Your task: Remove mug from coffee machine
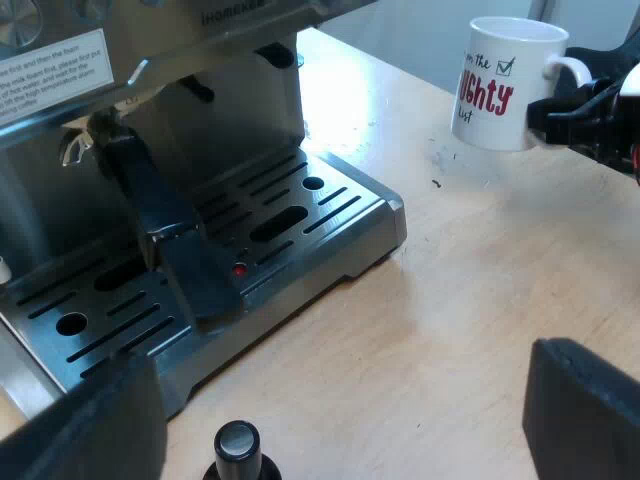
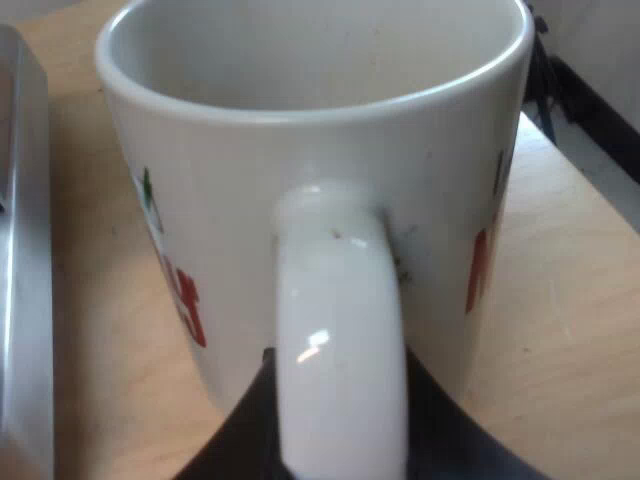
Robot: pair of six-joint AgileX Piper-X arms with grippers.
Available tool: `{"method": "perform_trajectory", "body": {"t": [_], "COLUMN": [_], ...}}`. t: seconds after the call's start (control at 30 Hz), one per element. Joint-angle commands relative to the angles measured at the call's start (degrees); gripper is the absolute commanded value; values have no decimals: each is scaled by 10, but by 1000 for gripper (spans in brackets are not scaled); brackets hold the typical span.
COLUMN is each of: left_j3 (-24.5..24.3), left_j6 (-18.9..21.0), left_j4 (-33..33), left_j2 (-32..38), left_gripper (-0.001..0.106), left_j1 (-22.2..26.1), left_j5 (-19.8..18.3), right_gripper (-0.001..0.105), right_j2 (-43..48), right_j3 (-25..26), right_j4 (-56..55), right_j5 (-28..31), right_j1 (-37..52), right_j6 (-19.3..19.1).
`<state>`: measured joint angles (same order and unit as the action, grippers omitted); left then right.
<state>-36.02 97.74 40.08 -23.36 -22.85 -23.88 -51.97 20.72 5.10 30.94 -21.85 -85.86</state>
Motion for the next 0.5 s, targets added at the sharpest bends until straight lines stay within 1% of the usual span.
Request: {"method": "perform_trajectory", "body": {"t": [0.03, 0.07, 0.1, 0.13, 0.17, 0.27, 0.3, 0.43, 0.5], "left_j3": [2, 2, 2, 2, 2, 2, 2, 2, 2], "left_j6": [-3, -3, -3, -3, -3, -3, -3, -3, -3], "left_j4": [-9, -9, -9, -9, -9, -9, -9, -9, -9], "left_j2": [0, 0, 0, 0, 0, 0, 0, 0, 0], "left_gripper": [87, 87, 87, 87, 87, 87, 87, 87, 87], "left_j1": [-3, -3, -3, -3, -3, -3, -3, -3, -3], "left_j5": [-4, -4, -4, -4, -4, -4, -4, -4, -4], "right_gripper": [0, 0, 0, 0, 0, 0, 0, 0, 0], "right_j2": [-17, -28, -38, -38, -66, -87, -129, -189, -227], "right_j3": [-1, -2, -2, -2, -2, -2, -2, -2, -2], "right_j4": [60, 73, 84, 84, 116, 140, 181, 237, 285], "right_j5": [-50, -58, -60, -60, -59, -56, -48, -38, -38], "right_j1": [4, 3, 3, 3, 3, 3, 3, 3, 3], "right_j6": [-73, -94, -97, -97, -99, -99, -99, -99, -99]}}
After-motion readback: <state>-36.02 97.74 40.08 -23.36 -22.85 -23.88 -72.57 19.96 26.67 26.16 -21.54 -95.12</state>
